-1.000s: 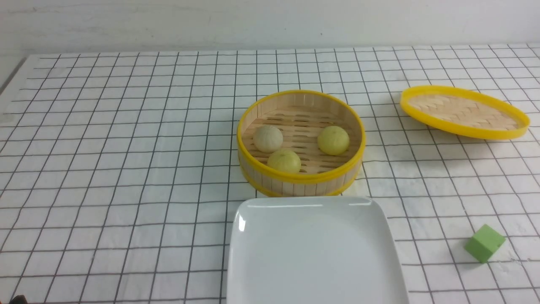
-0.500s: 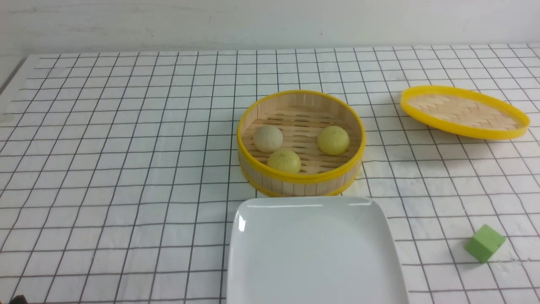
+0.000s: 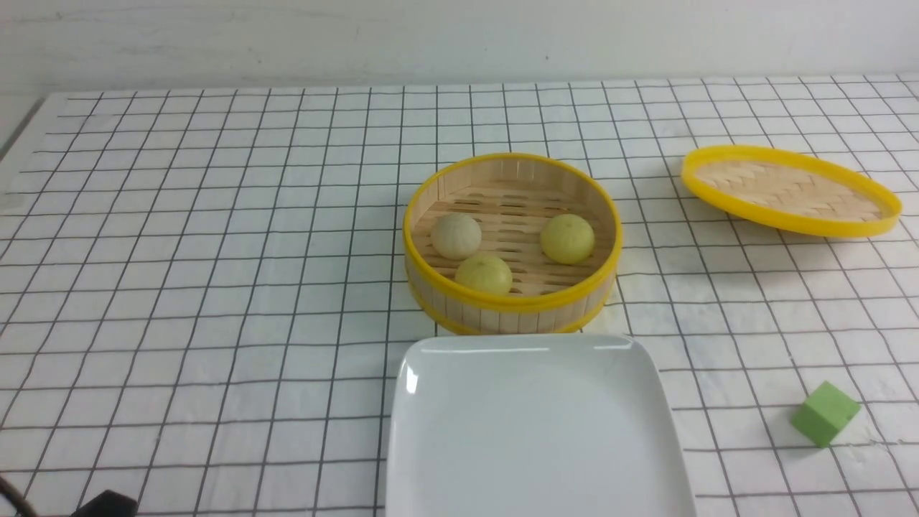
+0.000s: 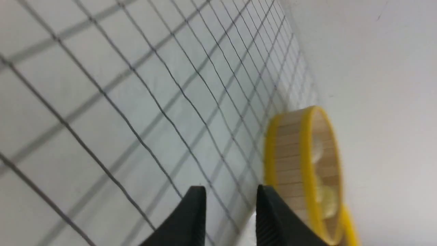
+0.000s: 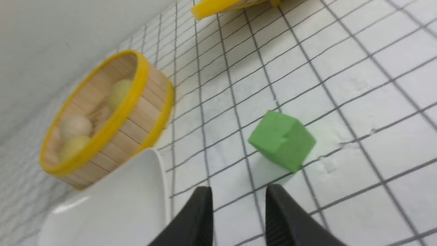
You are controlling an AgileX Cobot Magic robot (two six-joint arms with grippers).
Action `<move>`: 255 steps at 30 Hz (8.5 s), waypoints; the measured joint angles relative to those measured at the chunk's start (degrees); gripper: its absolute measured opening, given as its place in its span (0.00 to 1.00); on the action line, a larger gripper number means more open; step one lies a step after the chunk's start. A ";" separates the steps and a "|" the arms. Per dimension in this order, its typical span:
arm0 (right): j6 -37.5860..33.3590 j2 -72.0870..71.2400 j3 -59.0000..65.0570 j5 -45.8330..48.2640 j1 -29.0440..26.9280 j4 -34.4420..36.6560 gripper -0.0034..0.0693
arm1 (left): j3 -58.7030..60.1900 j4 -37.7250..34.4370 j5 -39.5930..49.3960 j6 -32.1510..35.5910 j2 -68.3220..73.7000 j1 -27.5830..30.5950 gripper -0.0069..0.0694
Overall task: Put the steamed buns into the plate on the white-black tablecloth.
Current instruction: 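Reach toward a bun in the bamboo steamer with the right gripper, then move the steamed bun from the bamboo steamer onto the white plate with the right gripper, then reach into the bamboo steamer and grasp a bun with the left gripper, then carry the bun from the bamboo steamer to the plate with the left gripper, then reach into the bamboo steamer and grasp a bun with the left gripper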
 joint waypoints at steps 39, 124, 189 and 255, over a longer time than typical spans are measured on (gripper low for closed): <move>-45.34 82.46 -60.06 25.46 12.32 13.92 0.18 | -32.74 5.91 36.14 38.83 46.53 0.02 0.10; -33.91 21.00 -31.96 29.62 8.12 -6.07 0.04 | -66.94 2.21 36.35 46.45 76.71 -19.78 0.13; -32.24 20.88 -31.51 26.56 8.10 -10.94 0.13 | -81.72 22.58 41.99 26.99 97.02 -37.07 0.14; -31.97 20.88 -29.09 23.65 8.10 -8.24 0.22 | -137.39 29.07 48.58 22.37 140.78 -29.69 0.19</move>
